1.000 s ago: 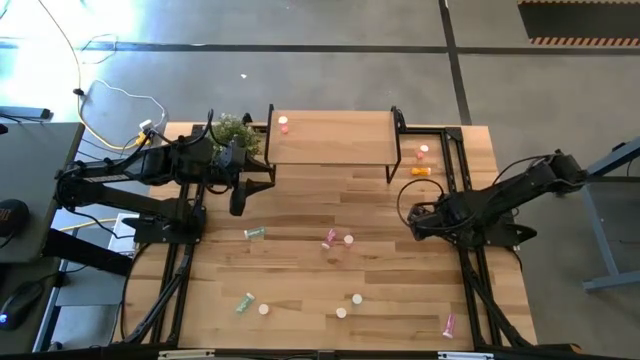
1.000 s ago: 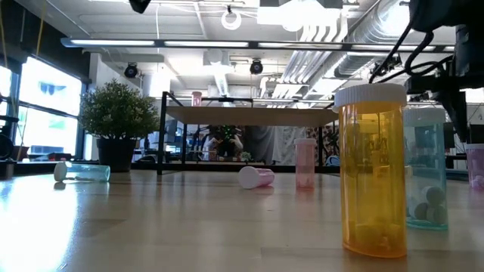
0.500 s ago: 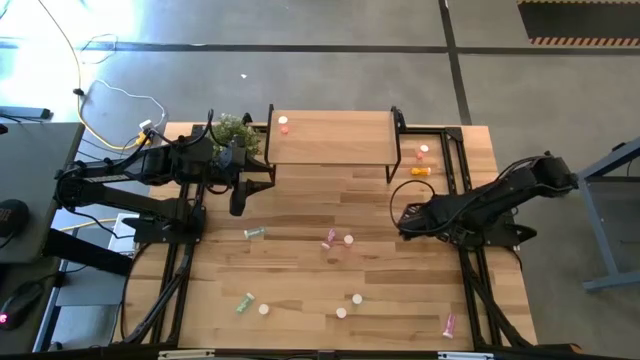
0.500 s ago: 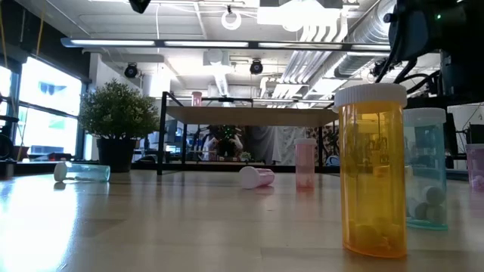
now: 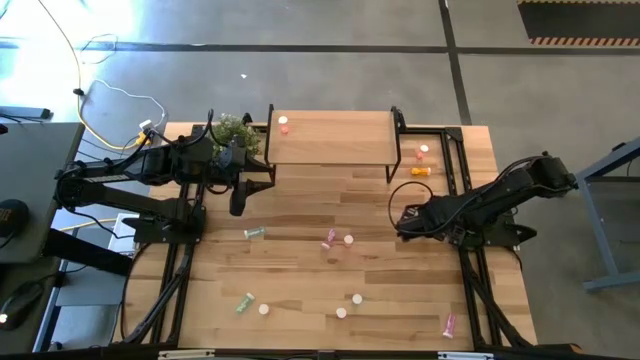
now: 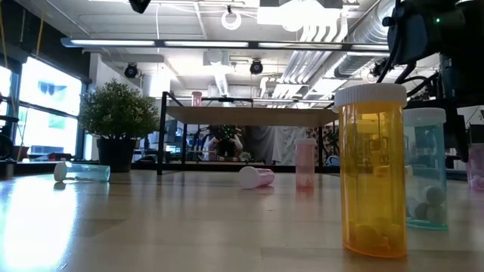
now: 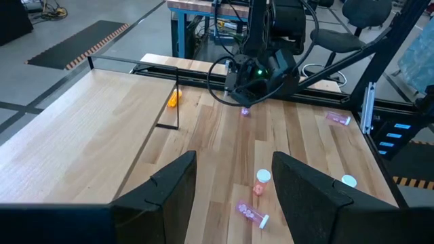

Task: Pick and place medicine bottles onto shelf by color
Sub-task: Put the top right violet pill bottle on the shelf

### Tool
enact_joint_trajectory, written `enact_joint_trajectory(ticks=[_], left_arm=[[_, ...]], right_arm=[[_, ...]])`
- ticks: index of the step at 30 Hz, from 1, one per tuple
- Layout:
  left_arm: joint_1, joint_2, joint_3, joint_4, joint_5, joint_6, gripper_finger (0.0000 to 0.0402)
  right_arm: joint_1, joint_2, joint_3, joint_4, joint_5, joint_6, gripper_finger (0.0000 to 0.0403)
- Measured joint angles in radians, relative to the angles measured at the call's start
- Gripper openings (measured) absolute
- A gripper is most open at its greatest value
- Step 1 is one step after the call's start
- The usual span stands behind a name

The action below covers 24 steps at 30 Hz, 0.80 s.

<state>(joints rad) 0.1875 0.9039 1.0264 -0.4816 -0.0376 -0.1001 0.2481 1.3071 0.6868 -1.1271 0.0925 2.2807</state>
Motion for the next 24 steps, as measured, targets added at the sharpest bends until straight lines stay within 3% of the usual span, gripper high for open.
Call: enact_joint_trajectory(ticks=[9, 13, 24], left_arm=[[0.000, 0.000, 0.000, 0.000, 0.000, 0.000, 0.0182], [0.000, 0.000, 0.000, 0.000, 0.000, 0.000, 0.0182], [0.069, 0.000, 0.000, 0.000, -0.003, -0.021, 0.0182]], right_arm=[[0.000, -0.002, 0.005, 0.036, -0.019, -0.078, 0.0100], [0.000, -0.001, 0.068, 0.056, -0.012, -0.162, 0.0100], [0.000, -0.001, 0.337, 0.043, 0.224, -0.427, 0.0099]])
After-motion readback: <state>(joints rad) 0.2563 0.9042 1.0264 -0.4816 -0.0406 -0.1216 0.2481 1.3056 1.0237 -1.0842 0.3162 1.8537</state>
